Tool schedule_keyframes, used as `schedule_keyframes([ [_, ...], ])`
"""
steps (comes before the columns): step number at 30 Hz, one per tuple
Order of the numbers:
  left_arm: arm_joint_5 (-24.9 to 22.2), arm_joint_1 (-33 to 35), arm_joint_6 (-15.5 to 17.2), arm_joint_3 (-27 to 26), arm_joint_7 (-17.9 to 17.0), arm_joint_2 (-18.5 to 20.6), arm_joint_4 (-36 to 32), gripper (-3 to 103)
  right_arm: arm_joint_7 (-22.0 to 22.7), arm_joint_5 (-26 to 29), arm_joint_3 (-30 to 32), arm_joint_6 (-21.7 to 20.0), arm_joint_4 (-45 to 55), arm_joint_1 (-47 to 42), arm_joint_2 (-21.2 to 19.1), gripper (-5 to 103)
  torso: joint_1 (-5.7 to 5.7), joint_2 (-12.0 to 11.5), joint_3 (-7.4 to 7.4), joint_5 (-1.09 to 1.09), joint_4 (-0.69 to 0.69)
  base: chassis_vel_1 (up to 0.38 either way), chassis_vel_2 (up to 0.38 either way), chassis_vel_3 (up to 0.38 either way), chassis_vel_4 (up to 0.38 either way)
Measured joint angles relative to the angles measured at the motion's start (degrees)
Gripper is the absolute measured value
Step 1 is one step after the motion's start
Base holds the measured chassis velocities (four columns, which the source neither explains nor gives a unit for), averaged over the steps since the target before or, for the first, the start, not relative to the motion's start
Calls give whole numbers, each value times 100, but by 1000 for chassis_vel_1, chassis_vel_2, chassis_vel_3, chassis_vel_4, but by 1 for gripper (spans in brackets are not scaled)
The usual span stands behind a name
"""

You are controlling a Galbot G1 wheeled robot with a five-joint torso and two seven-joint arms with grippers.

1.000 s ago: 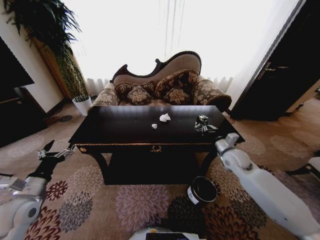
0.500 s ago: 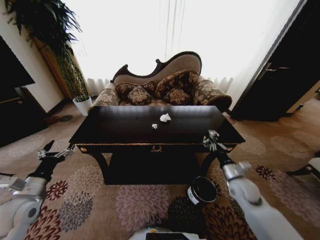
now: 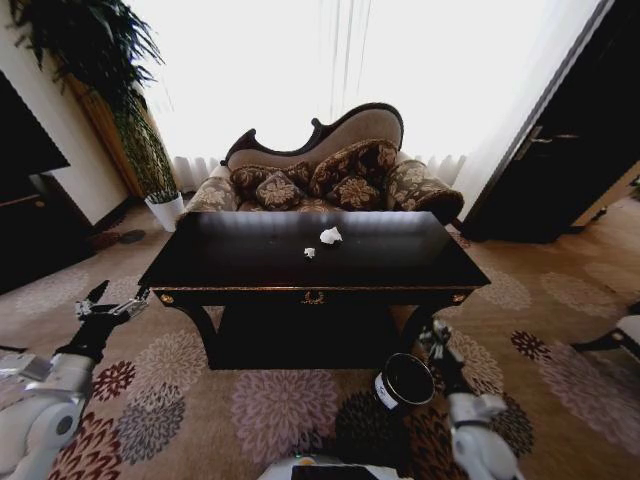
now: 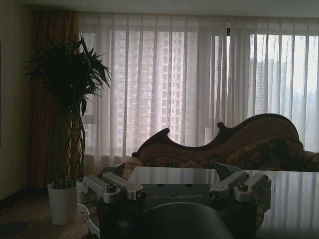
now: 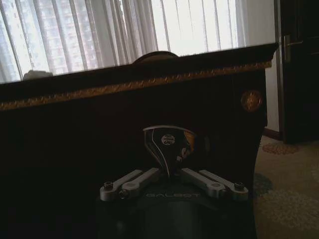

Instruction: Move to the front of the table and place the trash on the table into the trash bin.

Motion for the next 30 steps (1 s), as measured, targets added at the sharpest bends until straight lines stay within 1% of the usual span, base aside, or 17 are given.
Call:
schedule_keyframes([
  [3, 0, 0, 0, 0, 0, 0, 0, 100, 34, -471, -391, 235, -1166, 503, 162, 0, 0, 0, 0, 1, 1, 0, 0, 0, 0],
  [4, 0, 0, 0, 0, 0, 0, 0, 100, 34, -471, -391, 235, -1166, 503, 162, 0, 0, 0, 0, 1, 1, 0, 0, 0, 0],
  [6, 0, 0, -1, -1, 0, 0, 0, 100, 65, -583, -526, 303, -1771, 803, 197, 0, 0, 0, 0, 1, 1, 0, 0, 0, 0],
  [7, 0, 0, -1, -1, 0, 0, 0, 100, 65, -583, -526, 303, -1771, 803, 197, 0, 0, 0, 0, 1, 1, 0, 0, 0, 0],
  [10, 0, 0, -1, 0, 0, 0, 0, 100, 135, -260, -678, 189, -2406, 1097, 214, 0, 1, -1, 1, 1, 1, 0, 0, 0, 0],
  [13, 0, 0, -1, 0, 0, 0, 0, 100, 161, -257, -733, 200, -2809, 1278, 205, 0, 0, -1, 0, 0, 0, 0, 0, 0, 0],
  [14, 0, 0, -1, -1, 0, 0, 0, 100, 176, -299, -768, 235, -3107, 1403, 184, 0, 0, -1, 0, 0, 1, 0, 0, 0, 0],
  [15, 0, 0, -1, -1, 0, 0, 0, 100, 198, -392, -817, 297, -3615, 1626, 130, 0, 0, -1, 1, 2, 0, 0, 0, 0, 0],
  [16, 0, 0, -1, 0, 0, 0, 0, 100, 207, -432, -842, 327, -3850, 1758, 91, 0, 0, -1, 1, 3, -1, 0, 0, 0, 0],
  [17, 0, 0, -1, 0, 0, 0, 0, 100, 207, -432, -842, 327, -3850, 1758, 91, 0, 0, -1, 1, 3, -1, 0, 0, 0, 0],
  [19, 0, 0, -1, 0, 0, 0, 0, 100, 248, -479, -915, 360, -4380, 2129, -12, 0, 0, -1, 0, -2, -1, 0, 0, 0, 0],
  [21, 0, 0, -1, 0, 0, 0, 0, 100, 309, -518, -980, 365, -4964, 2585, -64, 0, 1, -2, 1, 4, 0, 0, 0, 0, 0],
  [23, 0, 0, -1, 0, 0, 0, 0, 100, 324, -548, -987, 371, -5162, 2740, -77, 0, 1, -1, 1, 2, 1, 0, 0, 0, 0],
  [25, 0, 0, -1, -1, 0, 0, 0, 100, 346, -660, -984, 395, -5706, 3169, -106, 0, 1, -1, 1, 0, 1, 0, 0, 0, 0],
  [28, 0, 0, -1, -1, 0, 0, 0, 100, 346, -715, -977, 412, -5936, 3333, -120, 0, 1, -1, 1, 2, 2, 0, 0, 0, 0],
  [30, 0, 0, -1, 0, 0, 0, 0, 100, 335, -797, -943, 437, -6288, 3567, -159, 0, 1, -1, 1, 1, 0, 0, 0, 0, 0],
])
